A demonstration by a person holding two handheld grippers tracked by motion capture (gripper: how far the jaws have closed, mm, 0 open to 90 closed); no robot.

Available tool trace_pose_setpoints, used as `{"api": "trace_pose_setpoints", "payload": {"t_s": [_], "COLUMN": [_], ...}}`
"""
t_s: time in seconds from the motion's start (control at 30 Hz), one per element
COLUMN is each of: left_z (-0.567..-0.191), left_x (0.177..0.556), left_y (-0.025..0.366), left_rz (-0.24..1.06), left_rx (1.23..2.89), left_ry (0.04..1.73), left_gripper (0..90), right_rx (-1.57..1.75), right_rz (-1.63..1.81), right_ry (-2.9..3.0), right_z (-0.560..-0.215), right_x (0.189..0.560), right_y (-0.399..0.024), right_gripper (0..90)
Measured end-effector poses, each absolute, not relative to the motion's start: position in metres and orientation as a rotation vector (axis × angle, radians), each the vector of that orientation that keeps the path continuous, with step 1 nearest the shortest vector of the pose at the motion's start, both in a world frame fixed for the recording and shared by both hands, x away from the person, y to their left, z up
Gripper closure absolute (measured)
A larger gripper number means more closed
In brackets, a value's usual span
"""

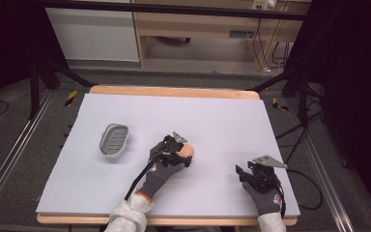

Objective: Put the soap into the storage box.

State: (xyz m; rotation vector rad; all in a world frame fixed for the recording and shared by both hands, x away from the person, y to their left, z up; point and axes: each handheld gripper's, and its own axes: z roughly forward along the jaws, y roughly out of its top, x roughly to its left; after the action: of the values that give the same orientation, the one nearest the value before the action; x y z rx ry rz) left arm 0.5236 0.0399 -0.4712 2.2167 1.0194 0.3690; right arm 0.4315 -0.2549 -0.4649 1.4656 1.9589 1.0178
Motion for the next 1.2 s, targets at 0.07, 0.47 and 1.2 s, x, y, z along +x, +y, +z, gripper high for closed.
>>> {"api": "trace_pose_setpoints", "payload": {"t_s": [0.07,0.47,1.2], "left_z": [-0.472,-0.473,-0.448], "left_x": [0.524,0.524,0.509], "left_y": [0.039,0.037,0.047], "left_rz": [0.36,0.372,0.367], "left_rx": [2.217,2.238,2.199], "left_ry": [1.026,1.029,1.003], "left_gripper": [30.2,31.0,31.6], "right_rx": [1.468,1.469,1.471], "right_rz": [1.021,1.023,1.027], "right_ry": [1.963,1.964,1.959], "right_z": [-0.465,-0.465,-0.465], "right_x": [0.431,0.432,0.431], "right_y": [-0.255,-0.255,-0.257], "right_gripper": [46.5,46.5,46.4]}}
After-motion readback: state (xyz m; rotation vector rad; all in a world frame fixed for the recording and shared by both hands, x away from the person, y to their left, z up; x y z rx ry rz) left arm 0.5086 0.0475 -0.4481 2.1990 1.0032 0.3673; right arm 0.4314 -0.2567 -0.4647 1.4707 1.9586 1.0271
